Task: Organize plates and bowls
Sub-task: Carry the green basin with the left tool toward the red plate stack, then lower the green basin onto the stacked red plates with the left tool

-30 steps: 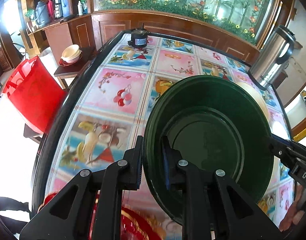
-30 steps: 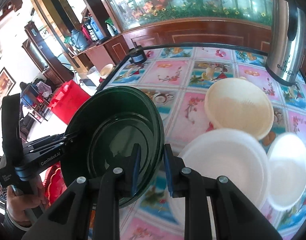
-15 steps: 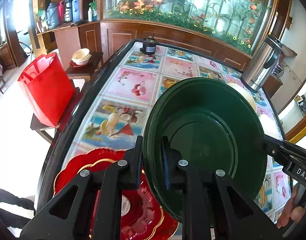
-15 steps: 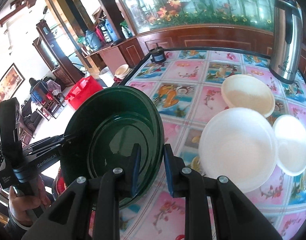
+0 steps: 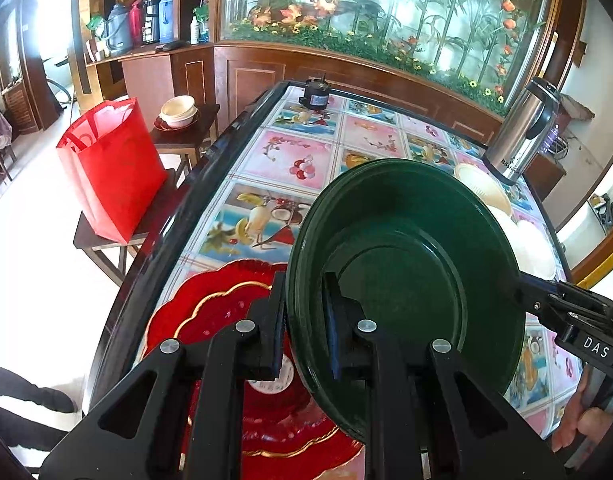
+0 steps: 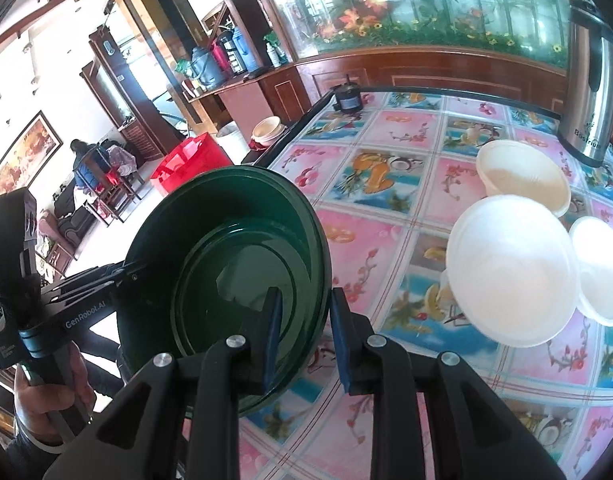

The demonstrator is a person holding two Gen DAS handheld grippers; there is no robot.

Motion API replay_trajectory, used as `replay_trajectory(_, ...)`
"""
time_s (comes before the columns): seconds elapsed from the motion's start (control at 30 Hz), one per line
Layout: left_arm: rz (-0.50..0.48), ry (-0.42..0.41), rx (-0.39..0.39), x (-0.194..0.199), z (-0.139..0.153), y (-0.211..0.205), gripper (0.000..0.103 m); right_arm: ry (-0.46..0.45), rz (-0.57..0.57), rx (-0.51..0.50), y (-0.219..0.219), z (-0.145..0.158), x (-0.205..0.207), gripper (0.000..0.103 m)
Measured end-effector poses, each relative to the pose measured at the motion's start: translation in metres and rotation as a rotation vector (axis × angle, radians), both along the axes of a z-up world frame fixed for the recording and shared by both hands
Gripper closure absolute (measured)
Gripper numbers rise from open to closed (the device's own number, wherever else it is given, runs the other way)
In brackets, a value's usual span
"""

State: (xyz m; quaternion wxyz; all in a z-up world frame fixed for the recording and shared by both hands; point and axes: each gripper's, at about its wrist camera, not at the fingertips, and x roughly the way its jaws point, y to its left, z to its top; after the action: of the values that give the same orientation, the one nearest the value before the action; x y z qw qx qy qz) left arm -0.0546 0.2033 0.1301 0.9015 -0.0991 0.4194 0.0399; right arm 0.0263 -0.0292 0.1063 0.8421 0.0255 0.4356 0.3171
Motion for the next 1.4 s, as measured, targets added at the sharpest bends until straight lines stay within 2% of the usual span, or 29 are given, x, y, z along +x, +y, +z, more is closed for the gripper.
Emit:
replay_trajectory(0.3, 0.058, 0.022, -0.023, -0.024, -0.012, 0.032, 0.087, -0.005, 0.060, -0.006, 0.025, -0.003, -0.024, 0.078)
replay_trajectory(0.7, 0.131, 0.075, -0.030, -0.038, -0.040, 0.068, 0.087, 0.049, 0.138, -0.040, 0.068, -0.031, -0.030, 0.078)
replay_trajectory(1.07, 0.143, 0.105, -0.045, -0.033, -0.059, 0.077, 0.087, 0.080, 0.151, -0.081, 0.082, -0.048, -0.028, 0.077)
replay_trajectory(1.4, 0.156, 0.101, -0.004, -0.031, -0.064, 0.079, 0.087, 0.088, 0.160, -0.099, 0.088, -0.053, -0.029, 0.077)
